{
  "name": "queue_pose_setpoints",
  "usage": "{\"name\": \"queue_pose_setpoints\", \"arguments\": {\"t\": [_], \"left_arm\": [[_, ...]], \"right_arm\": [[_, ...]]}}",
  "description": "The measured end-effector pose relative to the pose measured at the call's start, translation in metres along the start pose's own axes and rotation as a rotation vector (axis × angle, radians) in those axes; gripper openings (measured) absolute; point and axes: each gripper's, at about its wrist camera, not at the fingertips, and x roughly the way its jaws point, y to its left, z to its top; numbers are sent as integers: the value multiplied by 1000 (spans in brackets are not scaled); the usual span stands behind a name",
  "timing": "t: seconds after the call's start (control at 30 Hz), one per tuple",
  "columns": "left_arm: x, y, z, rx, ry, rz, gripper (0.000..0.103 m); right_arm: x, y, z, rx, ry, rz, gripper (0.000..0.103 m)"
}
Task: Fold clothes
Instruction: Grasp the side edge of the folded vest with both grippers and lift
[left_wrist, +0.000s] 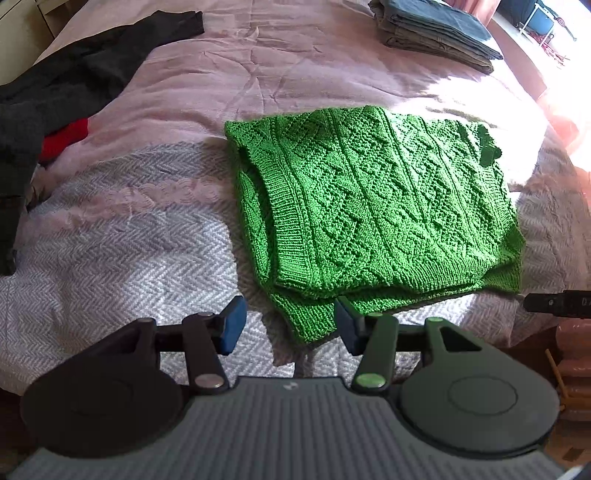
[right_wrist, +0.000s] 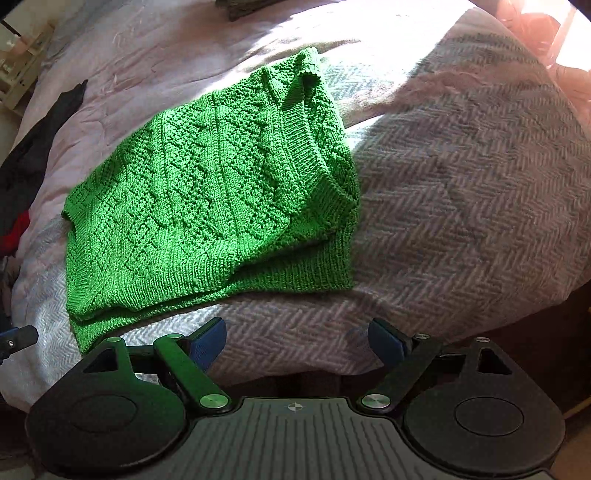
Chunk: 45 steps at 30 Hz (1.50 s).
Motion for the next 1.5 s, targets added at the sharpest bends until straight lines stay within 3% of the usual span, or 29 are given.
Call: {"name": "queue_pose_setpoints", "arguments": {"t": [0.2,0.47,0.53,0.7,0.87,0.93,1.07,1.1,1.13,1.17,1.23,1.33,1.5], "left_arm": [[12,7,-1,-50,-4,-9,48],[33,22,-1,-128,-30,-44,47],[40,26,-1,-157,-33,-63,47],[55,35,-4,-216,-30,-106,45],[64,46,-9,-295,-26,-161,41],[67,51,-11,-336,-22,-181,41],[70,57,-14,-376,-19,-200,40],[70,58,-14,-375,-21,-198,40],[71,60,-15,-378,-21,-198,40],[71,62,-16,-382,-22,-198,40],[71,66,-18,-391,-23,-199,40],[70,75,-21,-406,-29,-198,40],[65,94,-27,-436,-46,-199,40]], "right_arm": [[7,-21,5,56,-33,52,87],[28,-62,23,237,-199,191,86],[38,-71,29,272,-229,219,66],[65,-90,29,361,-243,285,65],[74,-97,23,361,-272,334,63],[80,-97,22,363,-273,357,50],[94,-100,20,402,-294,416,47],[96,-100,19,410,-296,424,41],[97,-99,19,419,-291,427,28],[98,-98,19,426,-288,427,26],[97,-95,19,430,-288,410,23],[91,-79,28,369,-264,304,20],[73,-11,57,85,-198,-47,18]]}}
